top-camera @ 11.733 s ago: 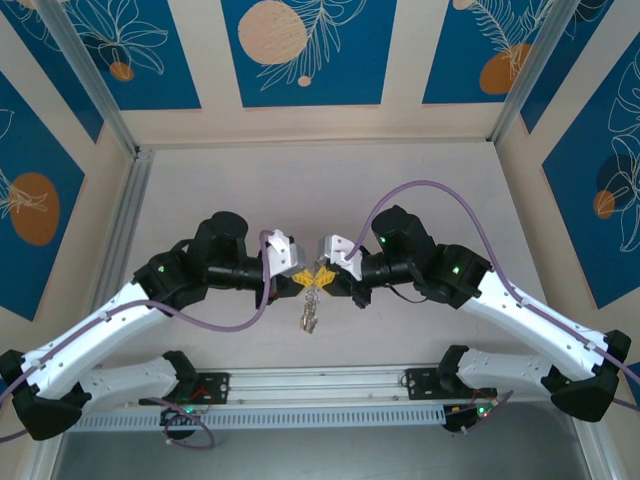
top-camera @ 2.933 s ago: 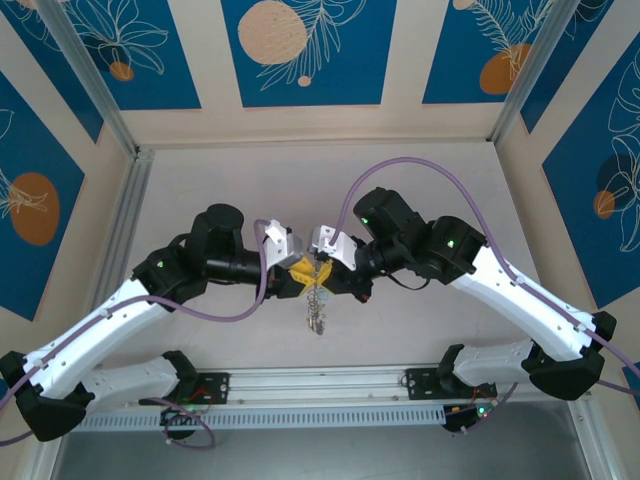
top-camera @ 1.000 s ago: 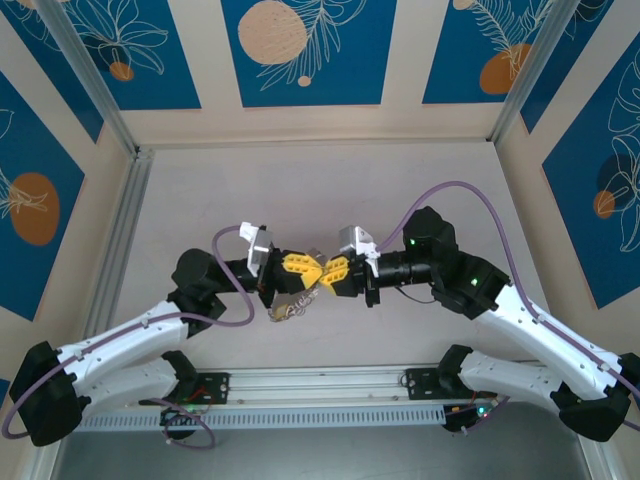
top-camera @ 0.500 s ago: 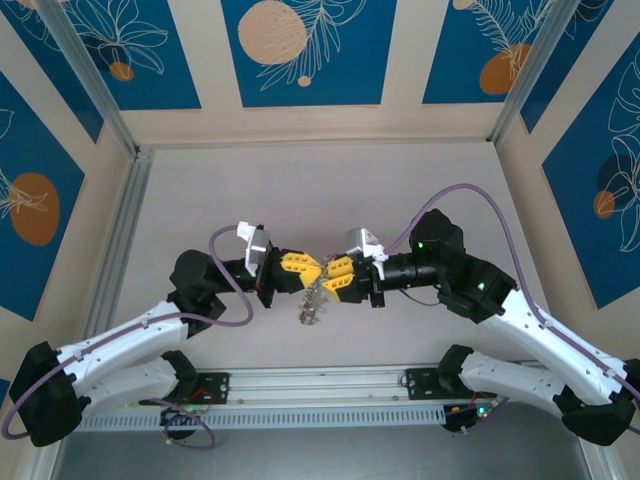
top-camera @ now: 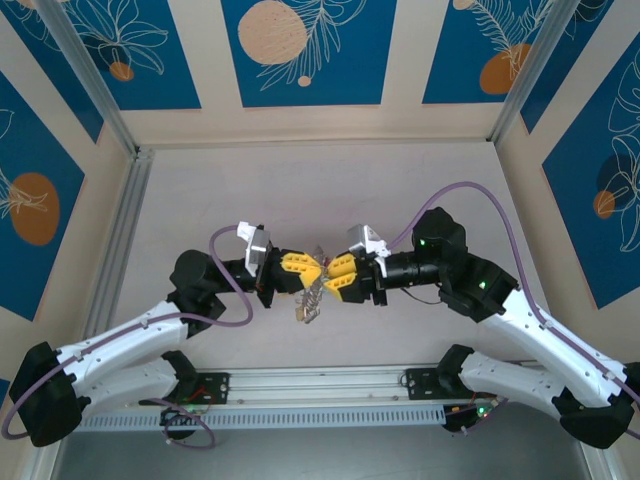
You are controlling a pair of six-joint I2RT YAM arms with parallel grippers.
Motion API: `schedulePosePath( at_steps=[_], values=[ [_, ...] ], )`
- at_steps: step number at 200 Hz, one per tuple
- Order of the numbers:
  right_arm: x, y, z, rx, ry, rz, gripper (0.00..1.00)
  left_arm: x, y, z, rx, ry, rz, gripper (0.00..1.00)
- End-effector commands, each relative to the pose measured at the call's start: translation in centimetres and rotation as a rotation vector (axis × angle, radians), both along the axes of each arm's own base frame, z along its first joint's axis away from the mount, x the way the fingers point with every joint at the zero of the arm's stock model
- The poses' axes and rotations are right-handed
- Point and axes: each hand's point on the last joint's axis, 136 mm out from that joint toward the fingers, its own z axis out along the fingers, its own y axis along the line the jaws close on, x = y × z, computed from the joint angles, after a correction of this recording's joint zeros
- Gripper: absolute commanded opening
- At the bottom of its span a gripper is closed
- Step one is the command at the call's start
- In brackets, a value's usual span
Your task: Put the keys on the keyring
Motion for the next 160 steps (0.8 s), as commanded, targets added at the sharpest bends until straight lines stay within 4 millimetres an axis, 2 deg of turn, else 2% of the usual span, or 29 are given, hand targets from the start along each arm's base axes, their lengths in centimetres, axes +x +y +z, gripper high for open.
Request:
schedulePosePath(
  at_steps=[1, 26, 74, 141, 160],
  values=[
    [-0.2, -0.2, 0.8, 0.024, 0.012, 0.015, 0.15, -0.8, 0.6, 2.0, -0.059, -0.054, -0.02, 0.0],
    [0.1, -0.1, 0.4, 0.019, 0.025, 0.008, 0.08, -0.9, 0.7, 2.3, -0.074, -0.058, -0.023, 0.0],
    [1.0, 0.4, -0.7, -0.007, 0.059, 0.004, 0.0, -0.9, 0.8, 2.7, -0.118, -0.046, -0.041, 0.0],
    [2.3, 0.9, -2.6, -0.078, 0.126, -0.015, 0.0, -0.9, 0.7, 2.6, -0.12, -0.047, -0.043, 0.0],
    [2.4, 0.8, -2.7, -0.081, 0.127, -0.023, 0.11, -0.8, 0.7, 2.6, -0.12, -0.046, -0.039, 0.0]
  ],
)
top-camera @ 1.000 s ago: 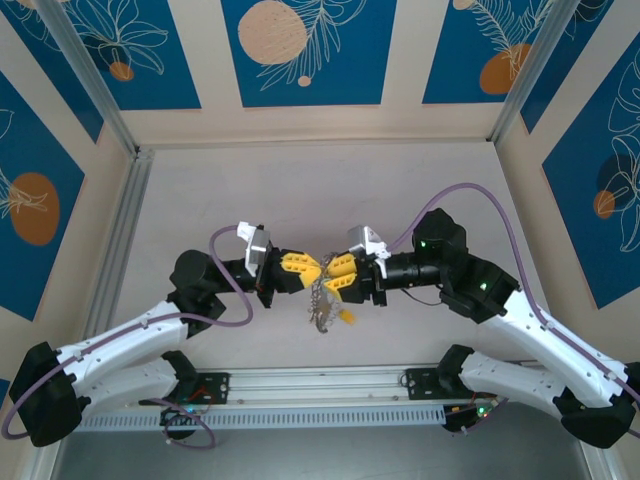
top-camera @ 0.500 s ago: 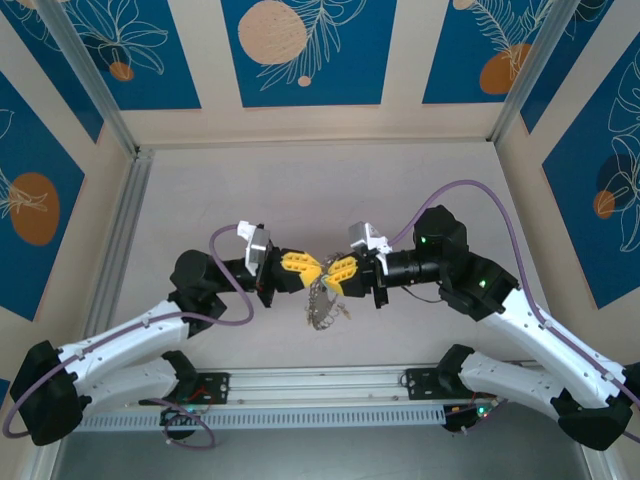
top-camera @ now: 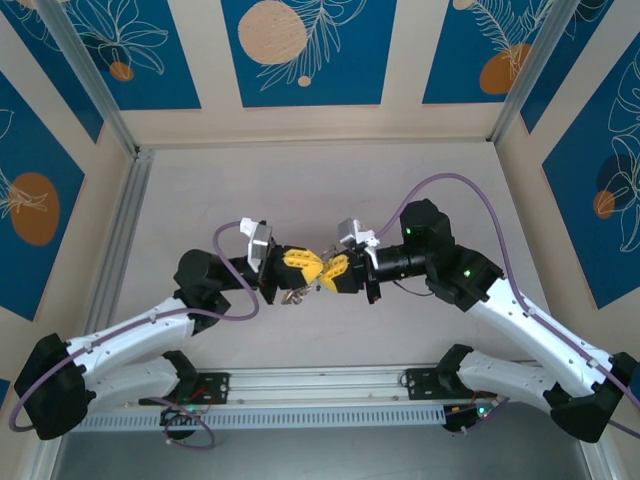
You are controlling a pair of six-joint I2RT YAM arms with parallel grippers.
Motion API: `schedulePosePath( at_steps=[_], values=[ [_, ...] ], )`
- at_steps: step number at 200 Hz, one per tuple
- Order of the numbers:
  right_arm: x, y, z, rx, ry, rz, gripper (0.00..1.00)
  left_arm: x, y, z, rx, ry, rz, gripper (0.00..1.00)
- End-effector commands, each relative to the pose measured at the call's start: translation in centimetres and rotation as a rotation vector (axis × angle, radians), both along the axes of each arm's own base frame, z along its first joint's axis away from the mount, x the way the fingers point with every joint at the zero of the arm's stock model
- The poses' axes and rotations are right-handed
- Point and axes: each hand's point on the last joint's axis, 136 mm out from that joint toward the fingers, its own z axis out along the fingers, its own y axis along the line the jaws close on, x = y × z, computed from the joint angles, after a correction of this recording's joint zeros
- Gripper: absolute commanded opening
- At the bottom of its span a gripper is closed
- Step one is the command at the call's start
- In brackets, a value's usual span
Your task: Put the keys on the keyring
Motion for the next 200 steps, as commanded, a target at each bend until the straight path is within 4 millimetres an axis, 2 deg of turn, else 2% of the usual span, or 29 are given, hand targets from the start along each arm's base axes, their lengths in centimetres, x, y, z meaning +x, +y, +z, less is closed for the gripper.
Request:
schedulePosePath(
  at_steps=[1, 42, 55, 91, 144, 200],
  values=[
    [1.0, 0.0, -1.0, -0.047, 0.035, -0.047, 0.11, -1.5, 1.1, 2.5, -0.094, -0.088, -0.021, 0.0],
    [0.5, -1.4, 0.1, -0.006, -0.012, -0.106, 0.36, -1.5, 1.3, 2.6, -0.097, -0.089, -0.017, 0.0],
    [0.4, -2.1, 0.4, 0.004, -0.037, -0.139, 0.4, -1.5, 1.3, 2.5, -0.096, -0.089, -0.018, 0.0],
    [-0.3, -2.9, 2.2, 0.065, -0.095, -0.155, 0.41, -1.5, 1.2, 2.5, -0.096, -0.089, -0.022, 0.0],
    [-0.2, -2.0, 4.0, 0.131, -0.124, -0.117, 0.38, -1.6, 1.3, 2.5, -0.095, -0.085, -0.025, 0.0],
    [0.0, -0.9, 4.1, 0.145, -0.11, -0.079, 0.35, -1.6, 1.3, 2.3, -0.089, -0.083, -0.026, 0.0]
  ],
)
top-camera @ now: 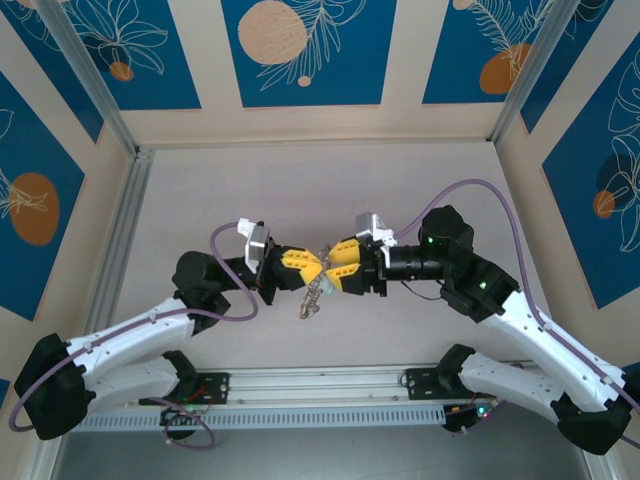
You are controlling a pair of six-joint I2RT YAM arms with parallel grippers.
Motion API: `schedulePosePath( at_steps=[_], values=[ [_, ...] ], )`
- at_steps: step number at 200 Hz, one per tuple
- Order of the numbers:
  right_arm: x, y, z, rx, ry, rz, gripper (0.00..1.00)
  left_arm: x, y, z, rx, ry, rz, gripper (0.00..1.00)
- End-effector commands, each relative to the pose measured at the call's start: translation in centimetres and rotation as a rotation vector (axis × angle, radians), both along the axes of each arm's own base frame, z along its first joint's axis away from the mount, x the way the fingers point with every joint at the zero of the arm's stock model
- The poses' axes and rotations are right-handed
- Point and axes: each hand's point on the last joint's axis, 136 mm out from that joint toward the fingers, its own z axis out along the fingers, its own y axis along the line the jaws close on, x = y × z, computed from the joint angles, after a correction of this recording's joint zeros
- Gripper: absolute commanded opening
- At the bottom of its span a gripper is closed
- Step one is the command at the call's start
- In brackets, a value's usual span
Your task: Put the keys on the keyring
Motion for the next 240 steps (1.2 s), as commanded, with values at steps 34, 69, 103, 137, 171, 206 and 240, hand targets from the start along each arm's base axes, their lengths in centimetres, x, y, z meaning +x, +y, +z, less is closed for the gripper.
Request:
schedulePosePath(
  at_steps=[34, 69, 103, 137, 171, 206, 240],
  values=[
    [-0.3, 0.5, 1.2, 0.043, -0.017, 0.03, 0.26, -1.2, 1.0, 1.6, -0.065, -0.06, -0.015, 0.0],
    [-0.4, 0.6, 0.9, 0.022, -0.012, 0.043, 0.0, -1.0, 0.8, 1.4, -0.051, -0.056, -0.012, 0.0],
    [-1.1, 0.1, 1.2, 0.026, -0.038, 0.056, 0.0, -0.2, 0.0, -0.3, 0.075, -0.043, 0.032, 0.0],
    [-1.5, -0.7, 0.7, -0.045, -0.024, 0.048, 0.0, 0.0, 1.1, -2.6, 0.306, -0.085, 0.148, 0.21],
    [-1.3, -1.1, -0.2, -0.143, 0.004, 0.034, 0.0, -0.1, 3.3, -3.4, 0.527, -0.135, 0.24, 0.29],
    [-1.8, -0.6, -1.4, -0.269, 0.065, 0.096, 0.0, -0.6, 3.2, -3.6, 0.62, -0.163, 0.204, 0.33],
    [-1.3, -0.3, -2.2, -0.374, 0.057, 0.062, 0.0, -0.8, 2.2, -3.7, 0.688, -0.191, 0.136, 0.35]
  ],
)
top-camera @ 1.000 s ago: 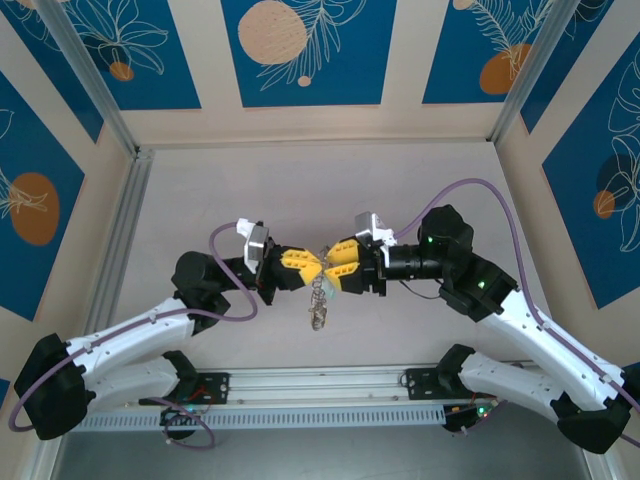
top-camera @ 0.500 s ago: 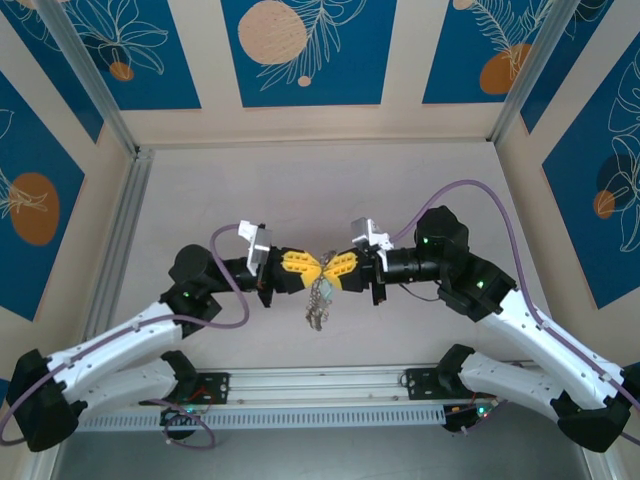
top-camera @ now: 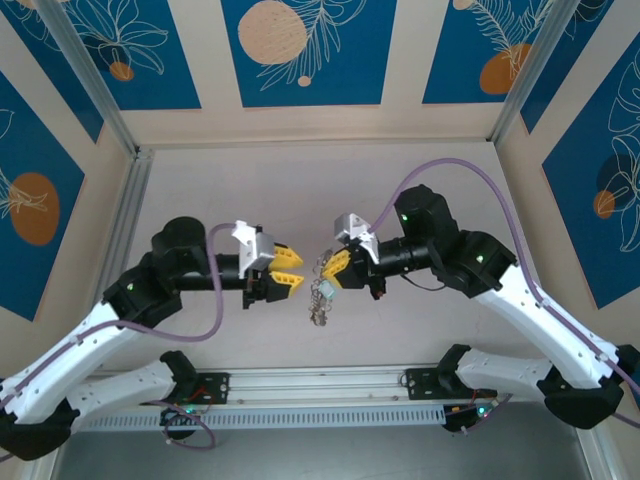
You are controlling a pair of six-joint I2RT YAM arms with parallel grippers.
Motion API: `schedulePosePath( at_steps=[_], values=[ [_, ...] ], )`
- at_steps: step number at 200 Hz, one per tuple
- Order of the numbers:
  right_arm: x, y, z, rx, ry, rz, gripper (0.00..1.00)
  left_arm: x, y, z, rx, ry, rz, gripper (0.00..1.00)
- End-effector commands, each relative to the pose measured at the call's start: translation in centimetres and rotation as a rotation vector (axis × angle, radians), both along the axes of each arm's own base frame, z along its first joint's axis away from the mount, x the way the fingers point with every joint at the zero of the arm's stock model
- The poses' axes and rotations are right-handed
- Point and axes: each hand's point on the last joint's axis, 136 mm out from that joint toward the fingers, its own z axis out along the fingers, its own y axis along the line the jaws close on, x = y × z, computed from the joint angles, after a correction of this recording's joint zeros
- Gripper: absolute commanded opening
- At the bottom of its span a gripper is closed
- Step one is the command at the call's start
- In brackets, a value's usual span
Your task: Put the keys on the keyring
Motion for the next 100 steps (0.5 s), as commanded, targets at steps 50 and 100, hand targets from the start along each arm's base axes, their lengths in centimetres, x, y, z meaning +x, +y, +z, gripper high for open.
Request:
schedulePosePath(
  at_steps=[50, 100],
  values=[
    [-0.6, -0.5, -0.5, -0.1, -0.021, 0.01, 0.0, -0.6, -0.8, -1.7, 0.139, -0.005, -0.084, 0.35],
    [-0.8, -0.2, -1.0, -0.129, -0.028, 0.02, 0.0, -0.5, -1.4, -1.6, 0.131, -0.008, -0.1, 0.35]
  ],
)
